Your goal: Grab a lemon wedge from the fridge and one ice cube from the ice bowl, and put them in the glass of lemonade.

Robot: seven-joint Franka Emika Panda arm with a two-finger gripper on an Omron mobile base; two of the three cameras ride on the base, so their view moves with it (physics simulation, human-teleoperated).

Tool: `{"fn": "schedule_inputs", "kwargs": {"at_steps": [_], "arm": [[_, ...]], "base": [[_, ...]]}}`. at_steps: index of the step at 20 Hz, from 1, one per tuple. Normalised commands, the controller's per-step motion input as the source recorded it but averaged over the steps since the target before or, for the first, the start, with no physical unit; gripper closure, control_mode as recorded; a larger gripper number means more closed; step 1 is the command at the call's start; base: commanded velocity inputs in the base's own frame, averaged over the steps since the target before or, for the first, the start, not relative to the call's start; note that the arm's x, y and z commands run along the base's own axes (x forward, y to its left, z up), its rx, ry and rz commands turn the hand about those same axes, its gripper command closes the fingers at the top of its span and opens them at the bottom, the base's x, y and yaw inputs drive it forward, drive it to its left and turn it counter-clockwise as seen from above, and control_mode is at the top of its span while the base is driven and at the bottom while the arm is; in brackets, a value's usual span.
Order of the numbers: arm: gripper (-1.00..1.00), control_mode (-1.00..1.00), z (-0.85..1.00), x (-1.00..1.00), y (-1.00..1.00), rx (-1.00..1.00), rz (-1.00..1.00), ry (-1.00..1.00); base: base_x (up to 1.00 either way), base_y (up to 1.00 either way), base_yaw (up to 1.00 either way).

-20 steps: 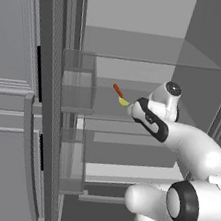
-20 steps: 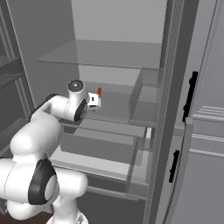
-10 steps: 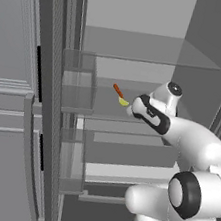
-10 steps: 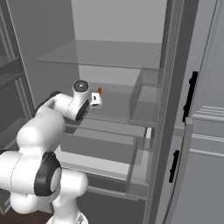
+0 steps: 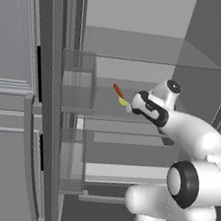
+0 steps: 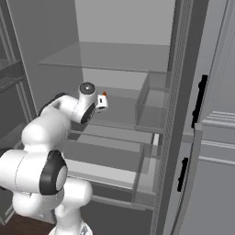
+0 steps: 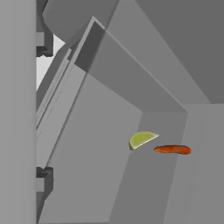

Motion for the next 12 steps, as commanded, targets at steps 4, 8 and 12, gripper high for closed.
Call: {"fn": "schedule_inputs", "kwargs": {"at_steps": [4, 8, 12], "arm": [[-1.0, -1.0, 0.02, 0.2, 0.08, 0.0, 0.0, 0.0], [-1.0, -1.0, 0.0, 0.37, 0.1, 0.0, 0.01, 0.0], [-1.0, -1.0, -0.01, 0.46, 0.01, 0.0, 0.04, 0.0]], "base": [[0.0, 0.0, 0.0], [0.0, 0.0, 0.0], [0.0, 0.0, 0.0]]}}
